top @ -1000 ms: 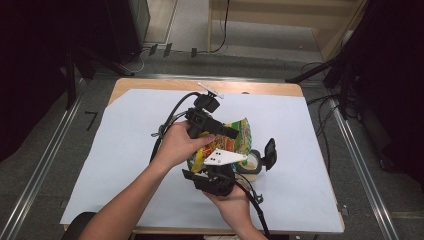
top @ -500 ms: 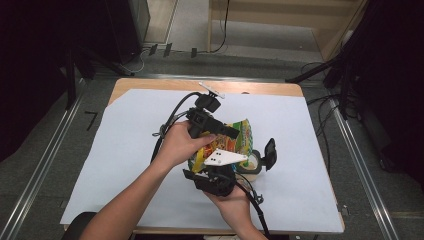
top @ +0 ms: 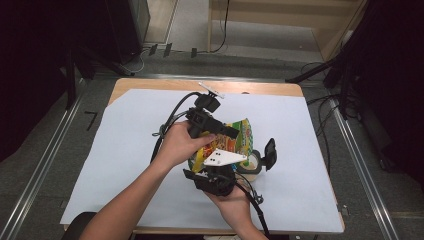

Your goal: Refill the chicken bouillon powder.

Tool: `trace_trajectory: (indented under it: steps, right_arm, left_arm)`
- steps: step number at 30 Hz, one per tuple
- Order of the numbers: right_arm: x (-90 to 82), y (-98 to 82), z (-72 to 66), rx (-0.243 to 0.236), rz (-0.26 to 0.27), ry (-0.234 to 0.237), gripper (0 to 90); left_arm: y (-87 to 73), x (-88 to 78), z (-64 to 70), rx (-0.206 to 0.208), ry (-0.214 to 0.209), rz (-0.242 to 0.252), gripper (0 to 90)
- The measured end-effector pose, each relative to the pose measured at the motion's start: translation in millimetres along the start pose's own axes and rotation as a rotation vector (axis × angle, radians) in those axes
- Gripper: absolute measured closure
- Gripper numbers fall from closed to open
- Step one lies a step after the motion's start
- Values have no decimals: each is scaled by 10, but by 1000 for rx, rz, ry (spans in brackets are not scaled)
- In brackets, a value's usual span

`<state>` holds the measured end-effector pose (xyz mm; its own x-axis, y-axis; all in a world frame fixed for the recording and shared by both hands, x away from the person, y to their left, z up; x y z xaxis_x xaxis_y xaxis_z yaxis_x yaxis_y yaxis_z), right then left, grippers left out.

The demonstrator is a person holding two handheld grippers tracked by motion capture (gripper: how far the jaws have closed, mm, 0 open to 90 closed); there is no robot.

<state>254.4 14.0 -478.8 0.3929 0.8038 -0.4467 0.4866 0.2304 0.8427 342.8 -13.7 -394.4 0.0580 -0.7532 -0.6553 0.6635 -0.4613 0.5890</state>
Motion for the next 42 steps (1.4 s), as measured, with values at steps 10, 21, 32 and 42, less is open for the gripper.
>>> trace_trajectory:
  steps: [10, 21, 32, 42]
  right_arm:
    - [0, -1, 4, -3, -1, -3, 723]
    - [1, -4, 9, -5, -4, -5, 723]
    - [1, -6, 11, -6, -5, -7, 723]
    - [-4, -5, 10, -8, -5, -9, 723]
  left_arm:
    - [2, -2, 2, 2, 1, 3, 766]
    - [1, 1, -1, 2, 2, 2, 766]
    - [1, 4, -1, 3, 2, 2, 767]
    - [4, 7, -2, 3, -2, 4, 766]
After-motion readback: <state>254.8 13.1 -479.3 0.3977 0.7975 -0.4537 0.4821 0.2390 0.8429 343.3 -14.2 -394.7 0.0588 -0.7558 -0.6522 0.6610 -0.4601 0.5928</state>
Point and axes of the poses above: each handheld gripper's, and its own axes: x roughly forward along the jaws, y roughly out of its top, z roughly to its right, the point moved 8 cm from there along x, roughly forward along the jaws, and after that the axes turned 2 degrees about x, right-handed, at the moved point
